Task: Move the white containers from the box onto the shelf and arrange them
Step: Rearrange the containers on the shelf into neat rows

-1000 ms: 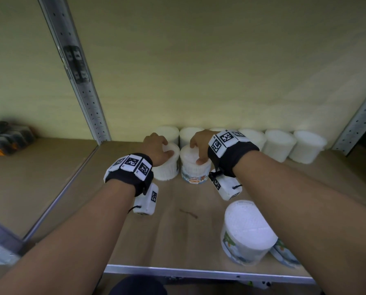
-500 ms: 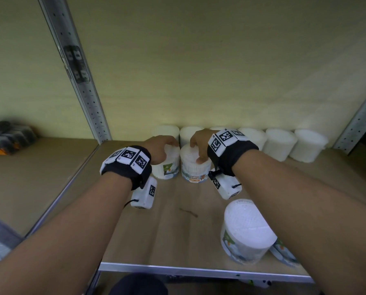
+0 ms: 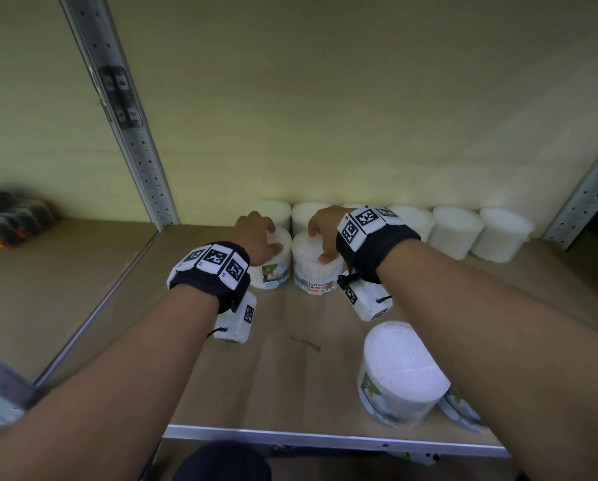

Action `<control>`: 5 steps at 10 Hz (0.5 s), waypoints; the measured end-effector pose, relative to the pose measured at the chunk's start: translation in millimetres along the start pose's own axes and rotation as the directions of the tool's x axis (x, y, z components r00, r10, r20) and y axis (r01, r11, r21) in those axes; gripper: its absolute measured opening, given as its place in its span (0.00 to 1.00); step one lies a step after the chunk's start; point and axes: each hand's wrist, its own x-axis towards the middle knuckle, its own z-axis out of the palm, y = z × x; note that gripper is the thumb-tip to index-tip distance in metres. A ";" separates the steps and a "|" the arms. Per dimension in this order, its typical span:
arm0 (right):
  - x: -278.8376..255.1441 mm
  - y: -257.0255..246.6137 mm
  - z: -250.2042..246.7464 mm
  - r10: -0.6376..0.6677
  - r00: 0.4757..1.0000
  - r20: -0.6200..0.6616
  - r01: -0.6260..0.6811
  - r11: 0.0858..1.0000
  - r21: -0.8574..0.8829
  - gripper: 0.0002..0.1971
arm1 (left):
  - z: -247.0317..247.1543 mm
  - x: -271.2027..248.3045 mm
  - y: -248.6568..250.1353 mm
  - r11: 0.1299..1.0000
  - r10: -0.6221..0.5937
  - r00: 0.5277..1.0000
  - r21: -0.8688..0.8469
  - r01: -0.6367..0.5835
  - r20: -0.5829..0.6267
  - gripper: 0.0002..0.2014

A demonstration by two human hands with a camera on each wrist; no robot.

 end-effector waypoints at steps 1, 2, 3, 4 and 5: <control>0.0 0.4 0.5 -0.007 1.000 0.006 0.007 1.000 0.010 0.30 | -1.6 -0.1 -2.9 0.999 0.037 0.998 -0.031 -0.035 0.053 0.23; -1.3 -1.3 -0.4 -0.016 1.000 0.022 0.016 1.000 0.008 0.31 | -5.7 0.8 -7.3 0.994 0.086 0.988 -0.077 -0.077 0.130 0.23; 1.2 0.9 0.6 -0.011 1.000 0.009 0.011 1.000 0.001 0.30 | -9.6 1.8 -12.0 0.988 0.134 0.969 -0.104 -0.115 0.205 0.31; -4.5 -0.9 -0.8 -0.023 1.000 0.002 0.023 1.000 0.005 0.30 | -7.9 1.6 -11.6 0.988 0.102 0.986 -0.127 -0.085 0.134 0.26; 3.0 1.5 1.6 -0.038 0.999 -0.003 0.038 0.999 -0.008 0.30 | -3.5 -1.4 -6.9 0.999 0.006 1.000 -0.047 -0.007 -0.030 0.22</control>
